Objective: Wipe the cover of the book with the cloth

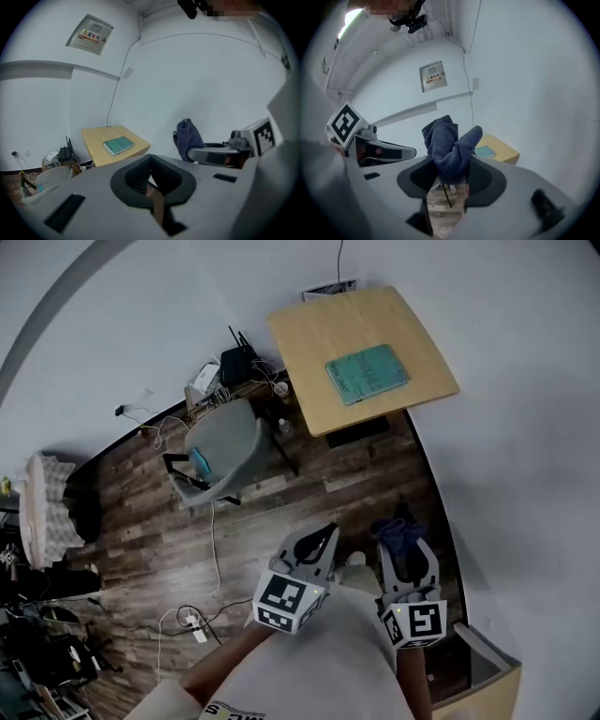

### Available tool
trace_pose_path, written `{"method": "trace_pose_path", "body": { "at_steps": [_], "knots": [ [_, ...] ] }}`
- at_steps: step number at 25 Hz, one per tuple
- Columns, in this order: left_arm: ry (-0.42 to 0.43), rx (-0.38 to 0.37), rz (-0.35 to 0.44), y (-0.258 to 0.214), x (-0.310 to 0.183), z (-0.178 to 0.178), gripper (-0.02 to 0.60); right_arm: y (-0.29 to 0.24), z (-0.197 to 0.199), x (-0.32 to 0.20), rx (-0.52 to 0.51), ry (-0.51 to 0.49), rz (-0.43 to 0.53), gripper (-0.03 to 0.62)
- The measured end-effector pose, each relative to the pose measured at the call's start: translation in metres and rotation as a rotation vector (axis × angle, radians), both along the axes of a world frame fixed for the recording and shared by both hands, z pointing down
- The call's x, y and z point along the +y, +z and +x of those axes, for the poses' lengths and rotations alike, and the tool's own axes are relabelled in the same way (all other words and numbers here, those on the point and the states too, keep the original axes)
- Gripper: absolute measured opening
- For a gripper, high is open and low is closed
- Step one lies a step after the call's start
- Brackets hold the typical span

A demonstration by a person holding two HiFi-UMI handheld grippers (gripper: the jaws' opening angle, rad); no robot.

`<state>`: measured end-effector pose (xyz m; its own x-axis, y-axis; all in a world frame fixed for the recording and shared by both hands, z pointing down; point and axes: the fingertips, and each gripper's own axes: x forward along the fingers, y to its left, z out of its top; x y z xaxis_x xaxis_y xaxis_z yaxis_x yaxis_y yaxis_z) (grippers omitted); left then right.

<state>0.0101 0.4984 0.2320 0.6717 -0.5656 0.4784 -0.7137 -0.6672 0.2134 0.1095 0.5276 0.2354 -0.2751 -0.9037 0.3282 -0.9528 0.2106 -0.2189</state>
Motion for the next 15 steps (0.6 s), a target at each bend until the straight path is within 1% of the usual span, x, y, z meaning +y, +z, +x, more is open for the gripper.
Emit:
{"method": "trace_pose_path", "body": {
  "at_steps": [4, 8, 12, 15],
  "knots": [
    [-0.03, 0.012, -0.01, 0.012, 0.009, 0.011, 0.009, 0.018, 0.012, 0.007, -0.036, -0.015, -0.027, 0.181],
    [-0.054, 0.017, -0.038, 0.022, 0.006, 0.011, 0.009, 0.029, 0.017, 0.011, -0.046, -0.025, -0.056, 0.182],
    [-0.078, 0.047, -0.031, 0.023, -0.03, 0.015, 0.009, 0.037, 0.021, -0.021, -0.049, -0.025, -0.068, 0.183],
    [-0.068, 0.065, -0.054, 0.032, -0.064, 0.019, 0.009, 0.038, 0.022, -0.057, -0.037, -0.024, -0.06, 0.181]
  ]
}}
